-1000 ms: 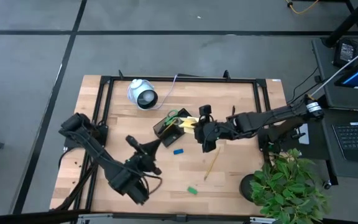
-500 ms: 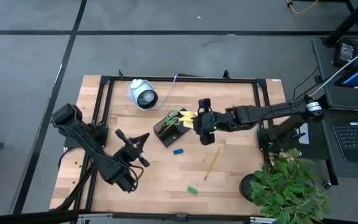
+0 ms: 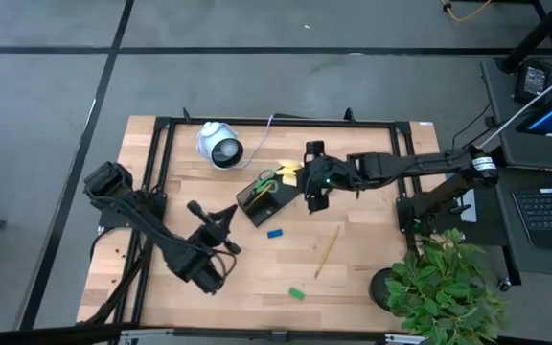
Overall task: Pick and place office supplies into organizer
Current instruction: Put the yellow sticky note pad into the black desk organizer
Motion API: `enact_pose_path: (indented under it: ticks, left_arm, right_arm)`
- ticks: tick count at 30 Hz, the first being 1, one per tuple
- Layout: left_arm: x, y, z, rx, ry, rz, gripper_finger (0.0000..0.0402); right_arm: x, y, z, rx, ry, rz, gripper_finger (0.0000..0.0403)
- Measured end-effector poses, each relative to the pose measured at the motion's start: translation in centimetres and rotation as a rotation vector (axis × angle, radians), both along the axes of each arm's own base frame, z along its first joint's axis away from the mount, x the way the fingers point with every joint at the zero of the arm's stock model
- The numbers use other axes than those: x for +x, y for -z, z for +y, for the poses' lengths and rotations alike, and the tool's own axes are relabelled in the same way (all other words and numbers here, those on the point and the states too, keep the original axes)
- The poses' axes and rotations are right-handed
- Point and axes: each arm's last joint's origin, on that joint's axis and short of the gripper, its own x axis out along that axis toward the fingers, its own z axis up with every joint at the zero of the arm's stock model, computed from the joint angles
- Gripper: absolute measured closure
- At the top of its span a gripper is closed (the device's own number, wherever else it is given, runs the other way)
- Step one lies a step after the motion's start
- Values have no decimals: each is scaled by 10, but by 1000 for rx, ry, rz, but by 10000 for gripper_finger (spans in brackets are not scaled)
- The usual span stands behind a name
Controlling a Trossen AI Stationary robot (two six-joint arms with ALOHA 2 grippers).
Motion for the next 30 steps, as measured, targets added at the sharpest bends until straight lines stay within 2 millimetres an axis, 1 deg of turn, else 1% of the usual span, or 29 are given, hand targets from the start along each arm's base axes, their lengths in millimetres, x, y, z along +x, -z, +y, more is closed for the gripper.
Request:
enact_pose_path:
  ticks: [3,6,10,13,15,18,20,24,30]
  left_arm:
    - [2,0,3,20,-12,33,400]
    - [0,-2,5,42,-12,50,400]
    - [-2,-3,5,51,-10,72,400]
    - [-2,-3,5,48,-9,78,400]
    - [-3,-3,4,51,-5,84,400]
    - [-3,-3,4,55,-4,92,400]
    - [-3,-3,4,54,-5,91,400]
    - [-2,-2,5,38,-11,80,400]
    - [-2,-2,5,0,-17,45,400]
  right_arm:
    - [1,-1,-6,10,-10,-10,381]
    - [1,-1,-14,-3,-6,0,381]
    - [1,2,-25,45,-74,10,381]
    - [-2,13,-34,53,-73,32,381]
    - [-5,23,-41,47,-67,33,381]
    - [-11,39,-45,50,-86,31,381]
    - [-15,48,-46,38,-122,7,381]
    - [-23,59,-50,66,-214,-33,381]
    - [-37,83,-60,111,-273,-59,381]
